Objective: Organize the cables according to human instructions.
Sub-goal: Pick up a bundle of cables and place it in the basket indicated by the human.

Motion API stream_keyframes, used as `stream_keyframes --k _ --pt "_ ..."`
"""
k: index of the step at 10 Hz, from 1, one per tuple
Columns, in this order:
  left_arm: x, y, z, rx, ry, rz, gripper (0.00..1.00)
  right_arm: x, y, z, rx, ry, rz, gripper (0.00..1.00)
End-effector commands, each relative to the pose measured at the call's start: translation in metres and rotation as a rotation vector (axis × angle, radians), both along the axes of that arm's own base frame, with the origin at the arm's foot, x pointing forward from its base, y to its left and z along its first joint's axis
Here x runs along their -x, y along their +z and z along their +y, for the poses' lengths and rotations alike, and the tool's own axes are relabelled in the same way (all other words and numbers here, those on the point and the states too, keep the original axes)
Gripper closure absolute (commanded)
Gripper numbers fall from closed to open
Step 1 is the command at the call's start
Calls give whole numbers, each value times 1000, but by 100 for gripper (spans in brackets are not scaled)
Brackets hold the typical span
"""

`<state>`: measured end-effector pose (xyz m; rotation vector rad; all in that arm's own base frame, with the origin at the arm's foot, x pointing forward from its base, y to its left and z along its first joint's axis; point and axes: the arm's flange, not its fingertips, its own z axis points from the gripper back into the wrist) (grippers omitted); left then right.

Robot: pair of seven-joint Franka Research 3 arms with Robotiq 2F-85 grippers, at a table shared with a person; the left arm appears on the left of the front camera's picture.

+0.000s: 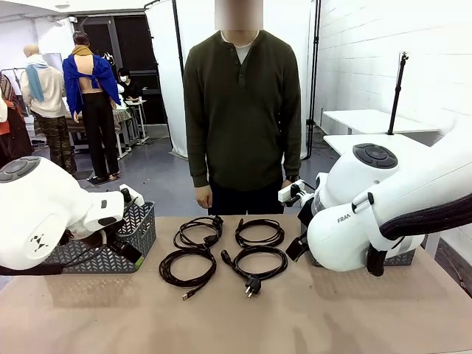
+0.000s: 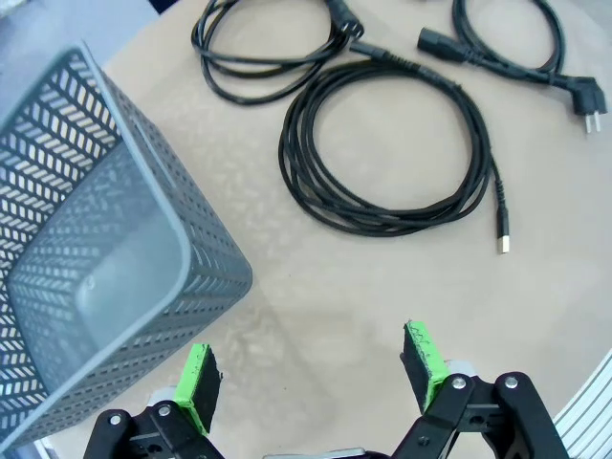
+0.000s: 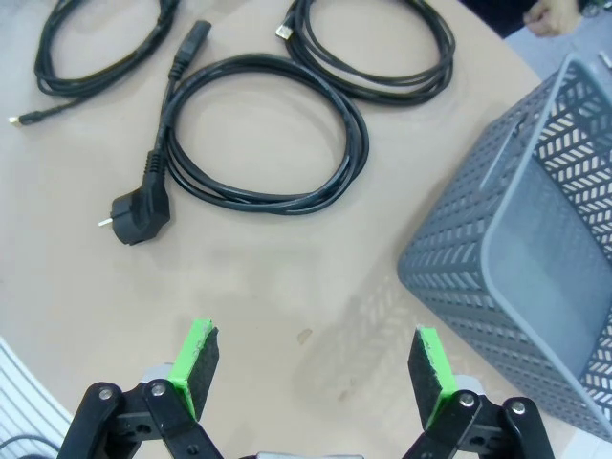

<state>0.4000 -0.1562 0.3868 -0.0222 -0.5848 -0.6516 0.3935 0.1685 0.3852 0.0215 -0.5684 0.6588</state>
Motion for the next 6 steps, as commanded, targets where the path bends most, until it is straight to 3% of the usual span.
stream_keyframes --k 1,6 --pt "6 21 14 14 -85 -3 0 7 26 -11 -28 55 12 0" --pt "10 77 56 53 -252 43 0 29 65 -50 -75 185 53 0"
